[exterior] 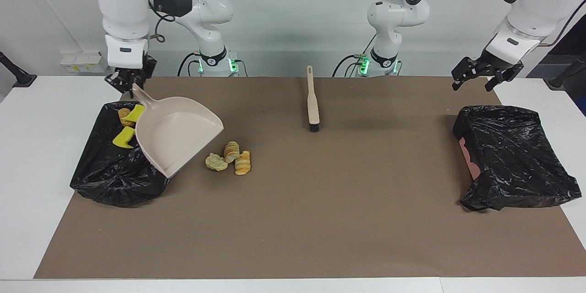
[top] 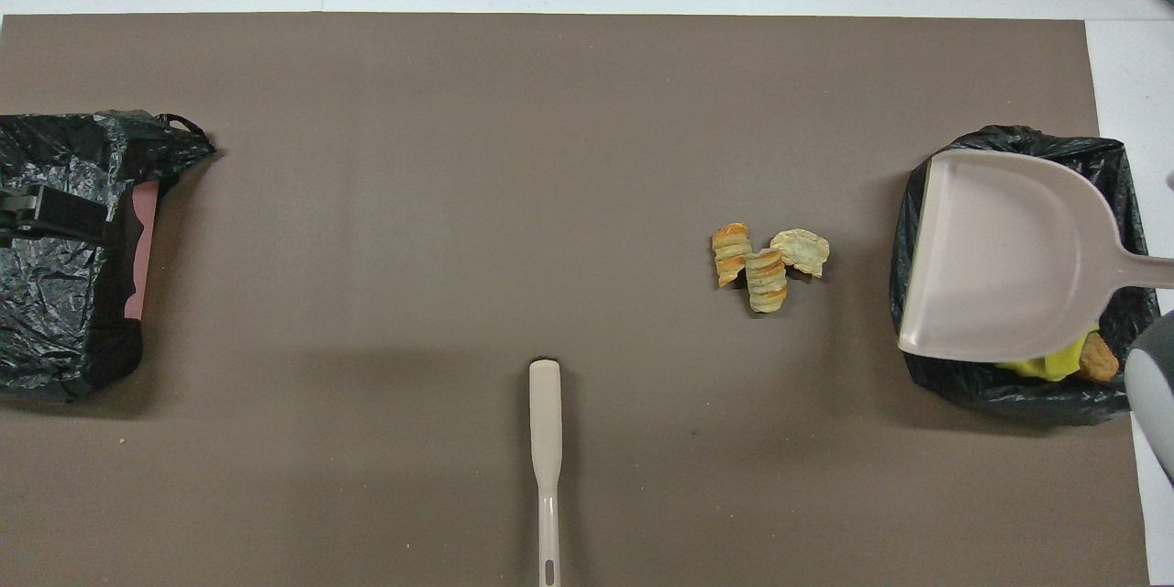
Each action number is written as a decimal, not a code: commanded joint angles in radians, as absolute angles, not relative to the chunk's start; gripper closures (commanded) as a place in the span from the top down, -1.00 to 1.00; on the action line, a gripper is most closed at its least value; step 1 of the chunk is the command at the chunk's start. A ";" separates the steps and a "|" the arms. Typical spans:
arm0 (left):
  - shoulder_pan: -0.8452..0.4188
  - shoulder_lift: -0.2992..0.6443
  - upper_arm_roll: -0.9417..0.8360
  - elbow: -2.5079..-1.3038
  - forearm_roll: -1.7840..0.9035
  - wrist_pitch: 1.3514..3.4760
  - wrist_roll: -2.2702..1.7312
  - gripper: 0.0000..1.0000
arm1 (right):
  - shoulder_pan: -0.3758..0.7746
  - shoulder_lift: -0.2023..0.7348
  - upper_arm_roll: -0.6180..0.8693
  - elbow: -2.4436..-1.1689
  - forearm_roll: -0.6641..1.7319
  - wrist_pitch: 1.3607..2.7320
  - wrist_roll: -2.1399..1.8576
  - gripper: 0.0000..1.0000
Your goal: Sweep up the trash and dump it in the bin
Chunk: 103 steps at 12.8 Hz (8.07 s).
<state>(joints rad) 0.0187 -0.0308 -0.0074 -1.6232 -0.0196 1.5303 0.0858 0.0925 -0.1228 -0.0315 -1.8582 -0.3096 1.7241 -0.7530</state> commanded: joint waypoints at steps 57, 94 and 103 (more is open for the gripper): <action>-0.526 0.468 -0.021 -1.562 -0.117 2.059 -0.556 1.00 | 0.946 0.029 0.021 -2.272 0.250 2.229 0.733 1.00; -0.535 0.255 -0.009 -1.809 0.095 1.965 0.882 -1.00 | 0.231 0.067 0.018 -2.204 -0.238 1.947 0.218 -1.00; -0.663 0.271 -0.015 -1.867 0.095 2.002 0.631 -1.00 | 0.416 0.147 0.021 -2.168 0.186 2.054 0.216 -1.00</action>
<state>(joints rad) -0.6409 0.2824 -0.0263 -1.8279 0.0774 1.9529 0.6620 0.4061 0.1198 0.0163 -2.1882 0.0847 2.0296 0.2405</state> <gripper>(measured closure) 0.687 0.740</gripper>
